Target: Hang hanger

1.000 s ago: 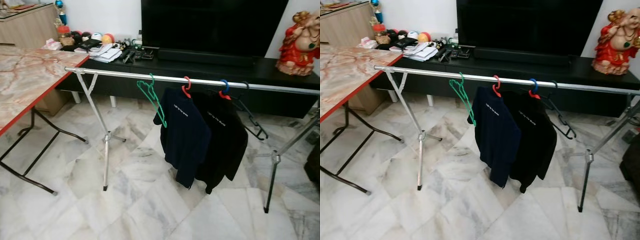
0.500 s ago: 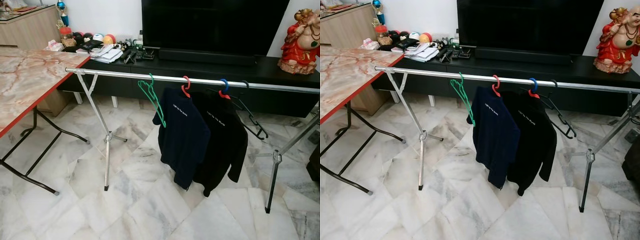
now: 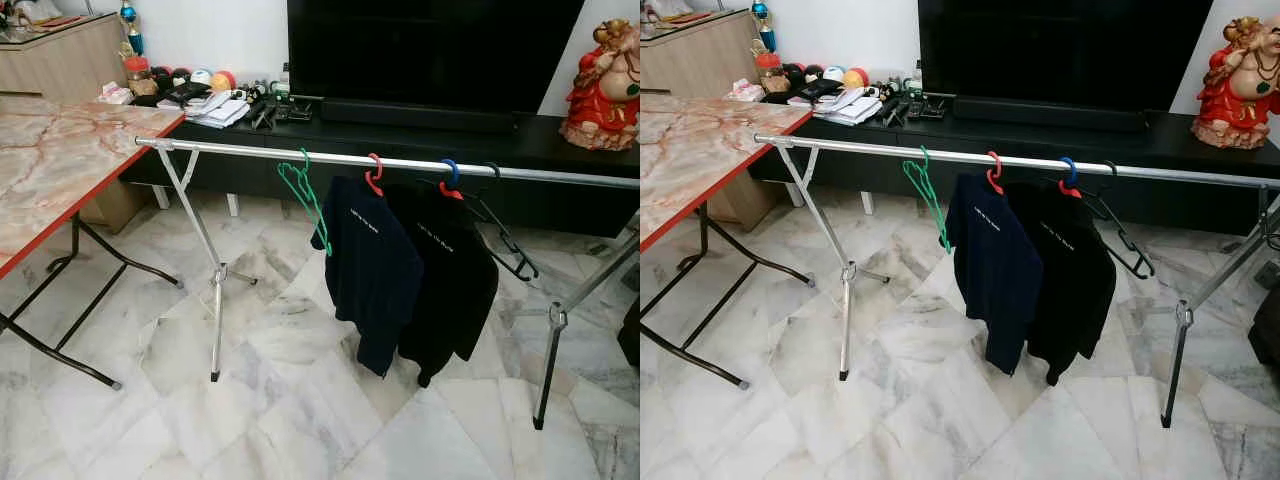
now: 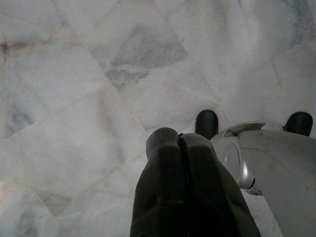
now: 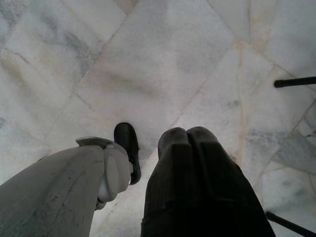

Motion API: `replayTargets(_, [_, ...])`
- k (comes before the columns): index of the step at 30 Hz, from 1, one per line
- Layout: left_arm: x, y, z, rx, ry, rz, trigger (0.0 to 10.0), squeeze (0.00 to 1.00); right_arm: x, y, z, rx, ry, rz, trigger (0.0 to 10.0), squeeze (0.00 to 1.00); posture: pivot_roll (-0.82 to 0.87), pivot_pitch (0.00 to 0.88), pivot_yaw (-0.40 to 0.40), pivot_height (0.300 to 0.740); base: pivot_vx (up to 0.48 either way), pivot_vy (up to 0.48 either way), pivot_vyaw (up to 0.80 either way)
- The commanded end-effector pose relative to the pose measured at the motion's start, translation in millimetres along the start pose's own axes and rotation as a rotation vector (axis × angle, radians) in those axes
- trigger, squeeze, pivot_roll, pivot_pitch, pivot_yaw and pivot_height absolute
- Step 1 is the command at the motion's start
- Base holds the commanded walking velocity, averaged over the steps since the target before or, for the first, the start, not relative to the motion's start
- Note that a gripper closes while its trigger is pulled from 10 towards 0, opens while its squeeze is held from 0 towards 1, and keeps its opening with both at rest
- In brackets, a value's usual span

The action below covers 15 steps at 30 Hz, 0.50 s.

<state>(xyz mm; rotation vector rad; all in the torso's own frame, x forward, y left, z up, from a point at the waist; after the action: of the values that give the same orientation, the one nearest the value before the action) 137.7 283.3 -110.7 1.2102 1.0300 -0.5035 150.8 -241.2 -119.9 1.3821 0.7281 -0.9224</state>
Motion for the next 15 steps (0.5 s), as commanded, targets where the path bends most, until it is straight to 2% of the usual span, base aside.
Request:
replayTargets(1, [-1.0,-5.0,-3.4,-0.010,0.009,-0.022,10.0,0.00,-0.8,-2.4,3.5,-0.009,-0.010,-0.005,10.0,0.00,-0.01,0.036,-0.018,0.740,0.000,0.000,0.00])
replayTargets(15, [-1.0,-5.0,-3.4,-0.010,0.009,-0.022,10.0,0.00,-0.8,-2.4,3.5,-0.009,-0.010,-0.005,10.0,0.00,-0.01,0.036,-0.018,0.740,0.000,0.000,0.00])
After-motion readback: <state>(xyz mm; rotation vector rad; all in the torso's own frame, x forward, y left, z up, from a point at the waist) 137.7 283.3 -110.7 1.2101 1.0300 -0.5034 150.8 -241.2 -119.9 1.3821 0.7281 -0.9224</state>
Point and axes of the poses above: a point about 5 cm out from each wrist's last joint towards the gripper, its own x axis pointing out of the wrist towards the gripper, its own y axis along the axis of the wrist's last joint, z = x × y, the point moved 3 cm from there along x, pointing out of the wrist towards the gripper, and after that the axes turned 9 degrees about -x, right-handed, at the moved point
